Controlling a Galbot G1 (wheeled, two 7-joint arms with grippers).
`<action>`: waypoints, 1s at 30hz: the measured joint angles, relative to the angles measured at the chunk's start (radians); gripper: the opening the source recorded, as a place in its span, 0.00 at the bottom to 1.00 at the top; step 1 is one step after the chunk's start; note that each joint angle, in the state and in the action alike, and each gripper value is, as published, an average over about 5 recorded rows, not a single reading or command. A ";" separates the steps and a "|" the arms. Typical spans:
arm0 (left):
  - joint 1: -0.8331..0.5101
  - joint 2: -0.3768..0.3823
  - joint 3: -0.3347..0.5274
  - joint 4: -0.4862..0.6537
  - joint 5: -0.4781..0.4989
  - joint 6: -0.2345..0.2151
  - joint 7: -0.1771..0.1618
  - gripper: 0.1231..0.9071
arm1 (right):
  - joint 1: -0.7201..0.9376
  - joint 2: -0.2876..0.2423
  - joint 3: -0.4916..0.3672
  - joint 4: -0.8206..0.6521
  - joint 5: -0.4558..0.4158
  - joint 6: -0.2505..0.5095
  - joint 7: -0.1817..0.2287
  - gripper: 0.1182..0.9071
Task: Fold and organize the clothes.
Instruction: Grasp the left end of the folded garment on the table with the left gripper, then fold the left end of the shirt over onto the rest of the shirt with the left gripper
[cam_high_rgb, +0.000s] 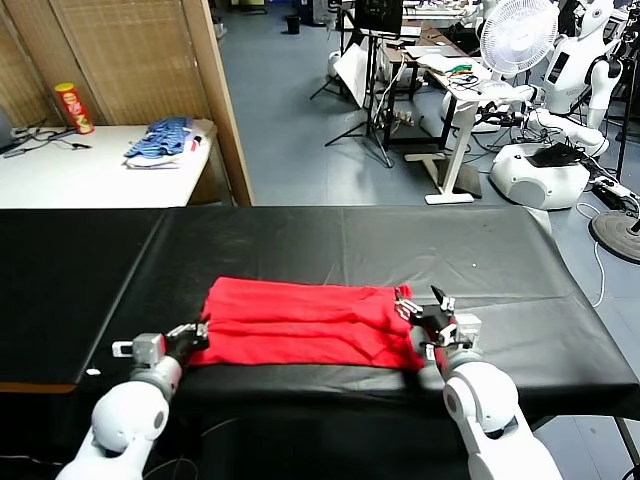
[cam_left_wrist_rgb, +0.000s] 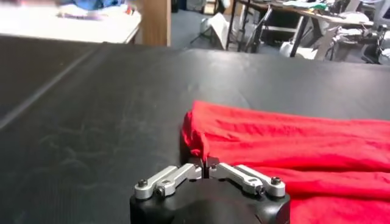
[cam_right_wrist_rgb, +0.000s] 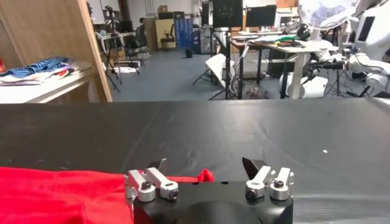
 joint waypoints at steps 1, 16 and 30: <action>0.001 0.011 -0.004 0.009 0.044 -0.018 0.004 0.03 | -0.002 0.000 0.003 0.004 0.000 -0.001 0.000 0.86; 0.050 0.274 -0.076 0.081 0.281 -0.080 0.006 0.03 | -0.039 0.029 0.016 0.046 -0.022 -0.007 0.006 0.86; -0.055 0.047 0.177 -0.176 -0.133 0.132 -0.111 0.03 | -0.094 0.041 0.071 0.077 -0.037 -0.007 0.006 0.86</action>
